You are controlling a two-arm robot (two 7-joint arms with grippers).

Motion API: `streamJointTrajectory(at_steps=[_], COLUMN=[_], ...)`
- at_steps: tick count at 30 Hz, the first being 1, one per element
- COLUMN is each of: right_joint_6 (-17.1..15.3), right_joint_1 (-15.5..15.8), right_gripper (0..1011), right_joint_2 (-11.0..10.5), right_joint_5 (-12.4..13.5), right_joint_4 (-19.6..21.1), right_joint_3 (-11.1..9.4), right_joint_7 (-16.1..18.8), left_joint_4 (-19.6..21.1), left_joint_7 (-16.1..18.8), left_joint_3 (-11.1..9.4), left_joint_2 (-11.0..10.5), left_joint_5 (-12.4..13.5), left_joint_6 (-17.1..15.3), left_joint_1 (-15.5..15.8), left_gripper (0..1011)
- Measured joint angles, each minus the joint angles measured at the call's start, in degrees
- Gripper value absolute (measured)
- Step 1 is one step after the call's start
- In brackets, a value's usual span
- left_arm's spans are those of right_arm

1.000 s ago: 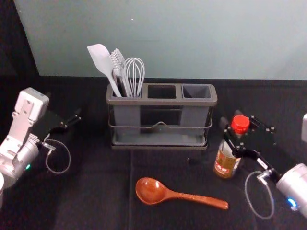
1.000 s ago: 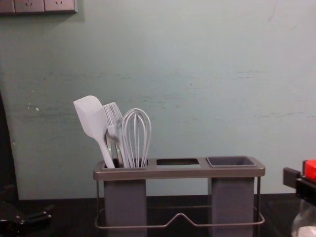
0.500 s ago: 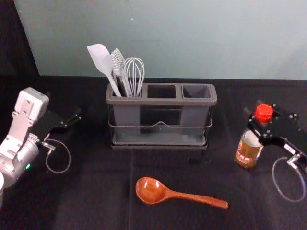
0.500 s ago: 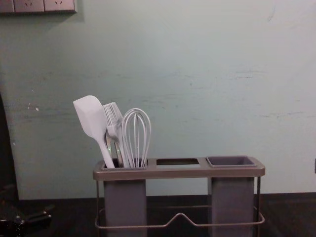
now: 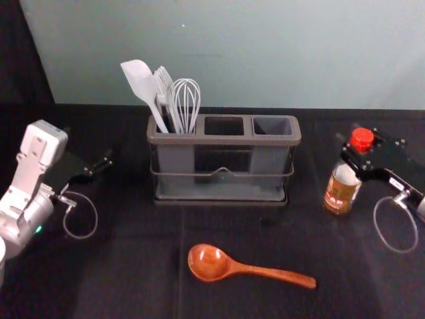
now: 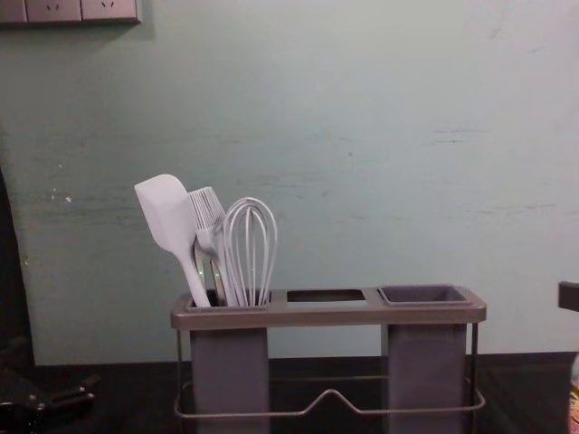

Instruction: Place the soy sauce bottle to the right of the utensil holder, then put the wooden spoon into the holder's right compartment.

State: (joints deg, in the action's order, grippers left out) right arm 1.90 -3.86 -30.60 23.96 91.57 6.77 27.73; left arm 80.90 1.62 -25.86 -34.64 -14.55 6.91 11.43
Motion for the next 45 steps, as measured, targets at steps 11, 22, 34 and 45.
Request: streamJointTrajectory(at_steps=[11,22,34,45], right_joint_6=[2.74,3.32,2.83,2.9], right_joint_1=[-5.14,-8.46,-10.74,-12.19], right_gripper=[382,382,382,382], right_joint_2=[0.93,2.14,3.84,5.08], right_joint_5=[-0.13,-1.78,-1.46,-1.5], right_joint_4=[-4.94,-8.24,-10.97,-13.17], right_joint_3=[4.27,6.74,7.68,8.29], right_joint_7=[1.35,0.73,0.03,-0.54], left_joint_4=[0.0,0.0,0.0,0.0], left_joint_7=[0.0,0.0,0.0,0.0], left_joint_3=[0.0,0.0,0.0,0.0], left_joint_2=[0.0,0.0,0.0,0.0], left_joint_5=[0.0,0.0,0.0,0.0], left_joint_6=[0.0,0.0,0.0,0.0], left_joint_1=[0.0,0.0,0.0,0.0], left_gripper=[1005,1005,1005,1005])
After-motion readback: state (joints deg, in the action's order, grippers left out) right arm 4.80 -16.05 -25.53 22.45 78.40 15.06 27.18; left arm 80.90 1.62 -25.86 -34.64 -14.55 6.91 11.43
